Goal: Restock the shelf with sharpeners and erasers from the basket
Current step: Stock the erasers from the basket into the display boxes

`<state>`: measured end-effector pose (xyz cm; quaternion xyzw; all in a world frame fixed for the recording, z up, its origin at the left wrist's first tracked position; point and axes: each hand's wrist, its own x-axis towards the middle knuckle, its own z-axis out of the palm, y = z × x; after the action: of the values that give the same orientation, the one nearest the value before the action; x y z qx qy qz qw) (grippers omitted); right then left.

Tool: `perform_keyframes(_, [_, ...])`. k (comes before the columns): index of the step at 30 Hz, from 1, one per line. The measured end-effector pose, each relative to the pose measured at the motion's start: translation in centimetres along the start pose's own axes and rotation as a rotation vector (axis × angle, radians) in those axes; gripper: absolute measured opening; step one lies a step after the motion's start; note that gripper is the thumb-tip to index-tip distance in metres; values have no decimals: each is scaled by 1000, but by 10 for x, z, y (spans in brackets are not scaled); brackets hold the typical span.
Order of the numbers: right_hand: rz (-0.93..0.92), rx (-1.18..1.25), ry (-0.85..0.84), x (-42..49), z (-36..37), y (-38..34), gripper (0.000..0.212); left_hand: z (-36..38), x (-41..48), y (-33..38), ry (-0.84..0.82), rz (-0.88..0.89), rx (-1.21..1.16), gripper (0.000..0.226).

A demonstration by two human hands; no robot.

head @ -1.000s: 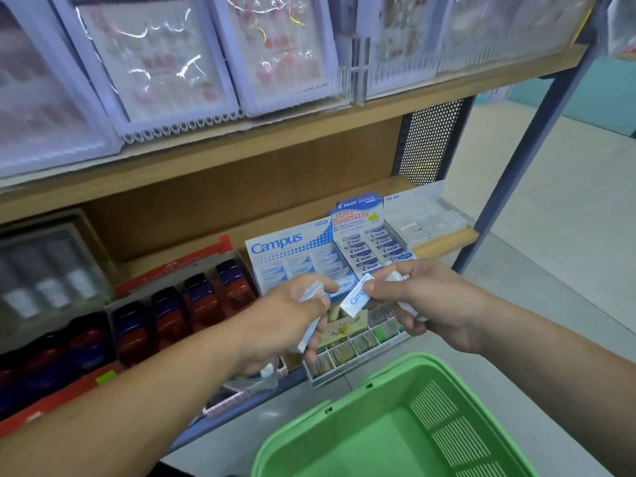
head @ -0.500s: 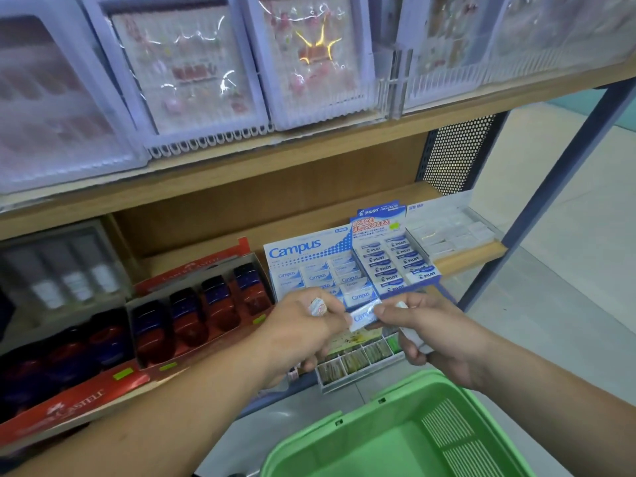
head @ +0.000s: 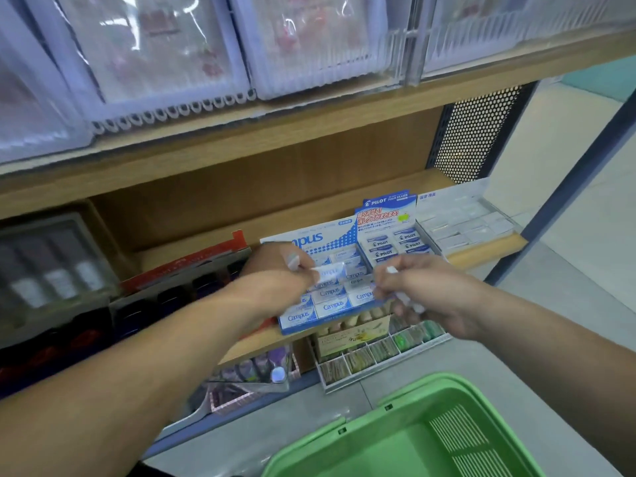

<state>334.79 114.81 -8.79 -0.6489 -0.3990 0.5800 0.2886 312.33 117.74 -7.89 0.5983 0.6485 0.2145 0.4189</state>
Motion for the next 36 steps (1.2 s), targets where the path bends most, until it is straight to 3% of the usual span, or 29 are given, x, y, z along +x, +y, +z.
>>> perform_keyframes(5, [-1, 32, -175, 30, -13, -17, 19, 26, 46, 2, -15, 18, 62, 3])
perform_keyframes(11, [-99, -39, -110, 51, -33, 1, 25, 44, 67, 4, -110, 53, 192, 4])
perform_keyframes(16, [-88, 158, -153, 56, -40, 4, 25, 46, 67, 4, -154, 103, 271, 10])
perform_keyframes(18, [-97, 151, -115, 56, -39, 4, 29, 39, 63, 6, -176, 103, 219, 18])
perform_keyframes(23, [-114, 180, -145, 48, -22, -8, 42, 9, 39, 14, -379, 66, -181, 25])
perform_keyframes(29, [-294, -59, -248, 36, 9, -27, 26, 3, 10, 21, -497, 131, 11, 87])
perform_keyframes(36, [-314, -32, -219, 37, 13, -26, 8, -7, 13, 10, -426, 107, 80, 105])
